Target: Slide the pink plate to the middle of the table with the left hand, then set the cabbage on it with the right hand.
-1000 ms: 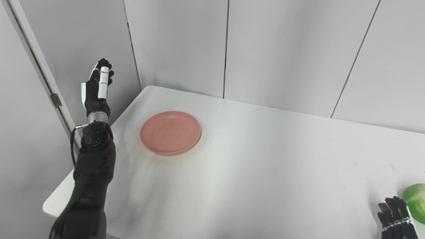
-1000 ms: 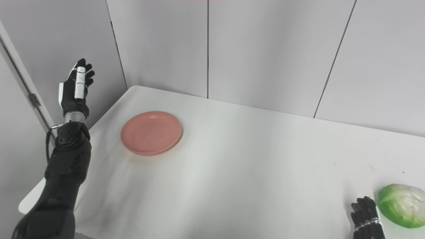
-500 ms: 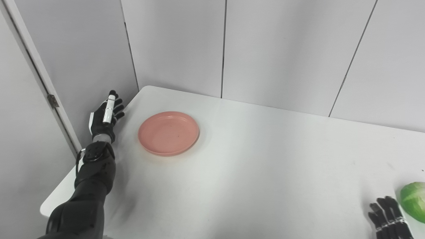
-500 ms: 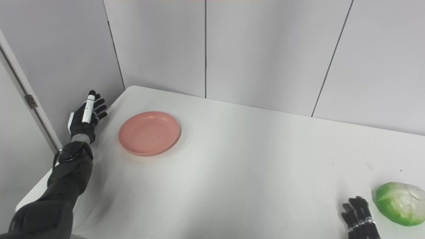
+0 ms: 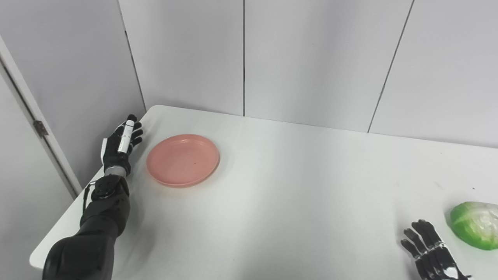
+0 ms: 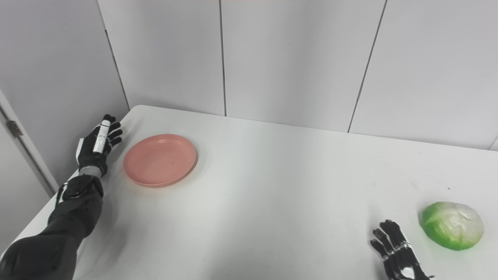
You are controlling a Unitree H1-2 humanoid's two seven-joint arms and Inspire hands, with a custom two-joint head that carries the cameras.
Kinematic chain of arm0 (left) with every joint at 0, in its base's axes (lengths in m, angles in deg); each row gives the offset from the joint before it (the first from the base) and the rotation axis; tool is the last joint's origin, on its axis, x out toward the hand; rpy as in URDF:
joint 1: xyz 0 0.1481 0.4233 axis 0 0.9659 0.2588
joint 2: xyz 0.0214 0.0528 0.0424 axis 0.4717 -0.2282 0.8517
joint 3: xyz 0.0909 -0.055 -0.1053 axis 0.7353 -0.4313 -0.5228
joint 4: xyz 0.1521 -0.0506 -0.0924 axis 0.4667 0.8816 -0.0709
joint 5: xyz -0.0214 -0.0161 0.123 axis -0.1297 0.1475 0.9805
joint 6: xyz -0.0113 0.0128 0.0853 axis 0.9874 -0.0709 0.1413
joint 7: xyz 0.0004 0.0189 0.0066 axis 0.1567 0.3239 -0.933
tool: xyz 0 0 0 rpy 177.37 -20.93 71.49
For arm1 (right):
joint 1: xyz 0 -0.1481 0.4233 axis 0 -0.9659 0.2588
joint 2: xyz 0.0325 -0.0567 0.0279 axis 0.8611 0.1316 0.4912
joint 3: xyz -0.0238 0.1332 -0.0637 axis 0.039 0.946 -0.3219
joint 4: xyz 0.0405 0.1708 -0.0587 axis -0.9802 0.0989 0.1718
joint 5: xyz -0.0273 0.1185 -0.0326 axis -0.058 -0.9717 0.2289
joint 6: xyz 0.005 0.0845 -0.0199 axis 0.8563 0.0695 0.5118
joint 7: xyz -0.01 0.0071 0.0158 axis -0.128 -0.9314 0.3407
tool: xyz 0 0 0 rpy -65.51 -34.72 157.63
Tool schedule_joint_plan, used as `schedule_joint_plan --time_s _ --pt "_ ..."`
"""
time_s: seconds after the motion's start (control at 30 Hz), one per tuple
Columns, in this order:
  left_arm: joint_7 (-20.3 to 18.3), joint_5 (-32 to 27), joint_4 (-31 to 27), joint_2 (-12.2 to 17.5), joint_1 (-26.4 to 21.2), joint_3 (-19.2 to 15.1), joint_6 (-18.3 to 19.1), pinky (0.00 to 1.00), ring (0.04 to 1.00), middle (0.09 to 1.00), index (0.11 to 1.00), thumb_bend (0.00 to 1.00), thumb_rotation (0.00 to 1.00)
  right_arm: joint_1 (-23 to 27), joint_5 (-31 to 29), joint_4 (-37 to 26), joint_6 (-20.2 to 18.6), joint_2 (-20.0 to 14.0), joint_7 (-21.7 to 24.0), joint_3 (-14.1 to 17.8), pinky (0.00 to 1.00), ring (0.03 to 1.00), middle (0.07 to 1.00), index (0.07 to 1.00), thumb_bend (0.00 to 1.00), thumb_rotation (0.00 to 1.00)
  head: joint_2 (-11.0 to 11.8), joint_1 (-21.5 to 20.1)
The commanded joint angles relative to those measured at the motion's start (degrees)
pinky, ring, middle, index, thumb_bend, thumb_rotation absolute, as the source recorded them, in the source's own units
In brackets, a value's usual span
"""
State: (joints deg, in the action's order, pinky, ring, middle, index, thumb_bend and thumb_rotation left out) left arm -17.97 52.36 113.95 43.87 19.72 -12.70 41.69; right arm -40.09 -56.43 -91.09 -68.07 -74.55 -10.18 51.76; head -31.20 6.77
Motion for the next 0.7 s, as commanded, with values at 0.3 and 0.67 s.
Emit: schedule_joint_plan --time_s 0.3,0.67 --pt "-6.3 3.2 -5.2 -4.9 2.8 7.5 3.9 0.77 0.8 0.787 0.742 0.69 0.75 -4.1 1.6 -3.6 -0.8 1.1 -1.0 -1.4 0.84 0.86 0.891 0.866 0.89 0.89 -1.7 -1.6" --pt "-8.9 2.9 -15.3 -5.9 5.1 10.9 9.1 0.76 0.786 0.796 0.754 0.72 0.78 -4.2 2.7 -4.6 -1.0 1.0 -1.6 -2.2 0.82 0.852 0.887 0.87 0.88 0.88 -3.1 -2.5"
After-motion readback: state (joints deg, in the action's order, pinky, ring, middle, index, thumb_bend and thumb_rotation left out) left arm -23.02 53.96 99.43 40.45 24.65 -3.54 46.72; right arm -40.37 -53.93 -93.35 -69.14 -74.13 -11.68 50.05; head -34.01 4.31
